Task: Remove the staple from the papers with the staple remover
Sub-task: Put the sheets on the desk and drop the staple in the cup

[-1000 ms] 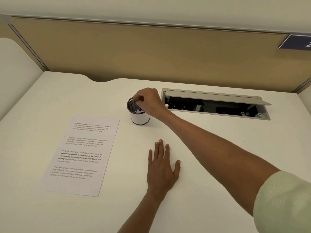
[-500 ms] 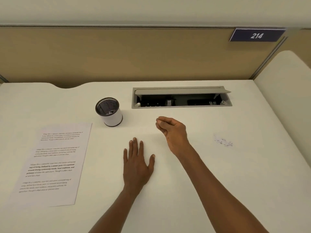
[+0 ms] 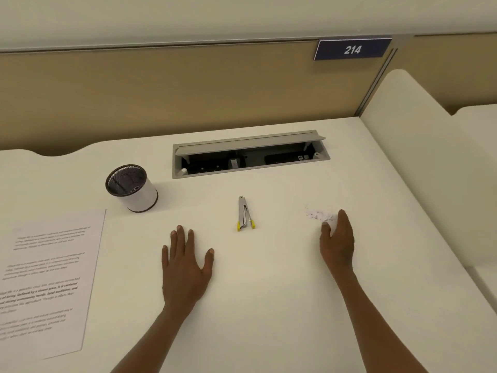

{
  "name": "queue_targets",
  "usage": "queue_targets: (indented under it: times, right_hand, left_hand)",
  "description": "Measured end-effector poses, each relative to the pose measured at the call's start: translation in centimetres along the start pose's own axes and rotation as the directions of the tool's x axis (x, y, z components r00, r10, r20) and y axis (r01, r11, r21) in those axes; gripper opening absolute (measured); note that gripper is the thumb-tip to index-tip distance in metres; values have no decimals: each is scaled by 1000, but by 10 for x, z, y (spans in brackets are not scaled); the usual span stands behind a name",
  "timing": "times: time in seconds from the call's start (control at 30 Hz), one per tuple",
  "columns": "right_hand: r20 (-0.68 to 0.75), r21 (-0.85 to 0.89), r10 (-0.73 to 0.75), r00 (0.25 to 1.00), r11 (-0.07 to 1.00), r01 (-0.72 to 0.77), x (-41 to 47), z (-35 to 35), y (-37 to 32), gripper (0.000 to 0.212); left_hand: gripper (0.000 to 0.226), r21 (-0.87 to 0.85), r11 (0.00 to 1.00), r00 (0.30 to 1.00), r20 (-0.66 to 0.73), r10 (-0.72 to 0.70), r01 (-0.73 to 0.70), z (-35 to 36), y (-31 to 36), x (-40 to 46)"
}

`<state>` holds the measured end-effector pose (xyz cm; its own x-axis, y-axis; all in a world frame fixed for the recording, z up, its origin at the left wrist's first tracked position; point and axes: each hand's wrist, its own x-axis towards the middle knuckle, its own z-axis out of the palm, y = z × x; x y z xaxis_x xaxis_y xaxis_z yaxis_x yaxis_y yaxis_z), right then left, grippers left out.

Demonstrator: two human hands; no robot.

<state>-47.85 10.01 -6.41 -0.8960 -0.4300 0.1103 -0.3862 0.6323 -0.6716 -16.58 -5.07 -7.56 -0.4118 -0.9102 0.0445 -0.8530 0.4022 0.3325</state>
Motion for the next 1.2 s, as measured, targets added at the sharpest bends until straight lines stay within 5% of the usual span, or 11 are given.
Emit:
queue_targets:
  times: [0.1,0.23,0.43,0.83,1.03,1.2]
  right_hand:
    - [141,-214,-20,990,976,50,1,11,1,73]
    - [244,-283,-103,964,944,172,2,24,-14,74]
    - [307,-60,-277,910,949,309,27,11,-20,48]
    - [514,-176,-562,649,671,720,52,-14,-17,44]
    - [559,-233,-520,646,649,724,49,-30,-2,36]
    - [655,-270,-496,570,551,790,52,-31,-22,32]
  left_hand:
    - [80,0,1000,1000,2,2,-2,0,0,0]
    - [80,1,1000,1000,8,1,-1,-1,0,1]
    - [79,-2,1000,1000,2,4,-4,-1,0,0]
    - [80,-7,1000,1000,-1,5,-5,1,-1,1]
    - [80,-1,1000,1000,-4,7,-7,2,-2,0]
    - [80,-7,1000,1000,-3,9,-9,1,-1,0]
